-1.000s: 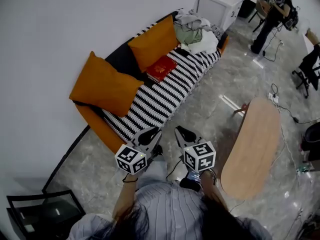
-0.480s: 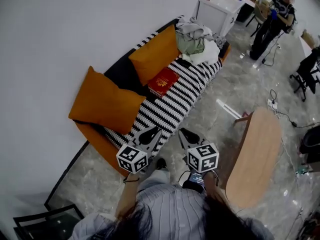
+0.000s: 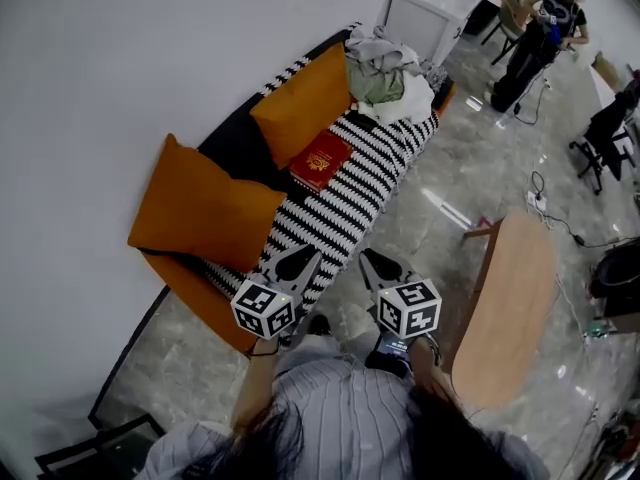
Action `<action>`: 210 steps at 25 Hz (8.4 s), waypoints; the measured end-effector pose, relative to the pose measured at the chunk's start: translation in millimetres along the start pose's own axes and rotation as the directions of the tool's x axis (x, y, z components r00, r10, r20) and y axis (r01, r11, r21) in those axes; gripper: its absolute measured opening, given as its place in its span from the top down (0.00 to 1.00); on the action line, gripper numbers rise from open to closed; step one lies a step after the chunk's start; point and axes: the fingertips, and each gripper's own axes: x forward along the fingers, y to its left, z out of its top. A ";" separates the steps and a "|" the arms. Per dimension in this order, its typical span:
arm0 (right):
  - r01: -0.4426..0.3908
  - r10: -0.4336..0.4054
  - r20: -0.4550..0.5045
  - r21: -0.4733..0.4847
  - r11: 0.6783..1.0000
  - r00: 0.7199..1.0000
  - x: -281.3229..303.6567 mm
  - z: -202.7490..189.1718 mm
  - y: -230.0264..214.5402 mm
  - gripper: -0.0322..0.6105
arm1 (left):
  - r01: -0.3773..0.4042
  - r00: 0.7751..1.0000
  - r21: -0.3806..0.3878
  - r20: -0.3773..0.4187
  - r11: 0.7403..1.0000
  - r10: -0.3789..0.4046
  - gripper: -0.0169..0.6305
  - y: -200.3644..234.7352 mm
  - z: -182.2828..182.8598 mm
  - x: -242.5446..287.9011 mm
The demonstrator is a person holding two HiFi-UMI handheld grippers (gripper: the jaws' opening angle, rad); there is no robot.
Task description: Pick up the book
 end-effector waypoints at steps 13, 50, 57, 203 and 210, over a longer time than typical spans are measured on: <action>-0.038 0.037 -0.016 -0.016 0.999 0.999 40.1 18.1 -10.5 0.88 | -0.051 0.998 -0.036 0.017 0.998 0.052 0.90 38.0 9.0 11.9; -0.239 0.245 -0.275 0.056 0.969 0.930 295.9 72.5 -271.1 0.88 | -0.390 0.916 -0.172 -0.169 0.905 0.363 0.90 242.1 2.2 240.4; -0.228 0.249 -0.308 0.101 0.968 0.918 329.4 57.2 -305.2 0.88 | -0.397 0.907 -0.180 -0.223 0.900 0.356 0.90 274.9 -15.2 261.4; -0.232 0.297 -0.033 0.544 0.806 0.954 298.2 113.6 -334.4 0.49 | -0.521 0.850 -0.423 -0.173 0.742 0.498 0.45 266.3 -2.3 219.8; -0.234 0.279 -0.004 0.532 0.814 0.960 277.2 111.3 -303.5 0.49 | -0.502 0.861 -0.416 -0.152 0.759 0.486 0.45 255.8 2.0 187.7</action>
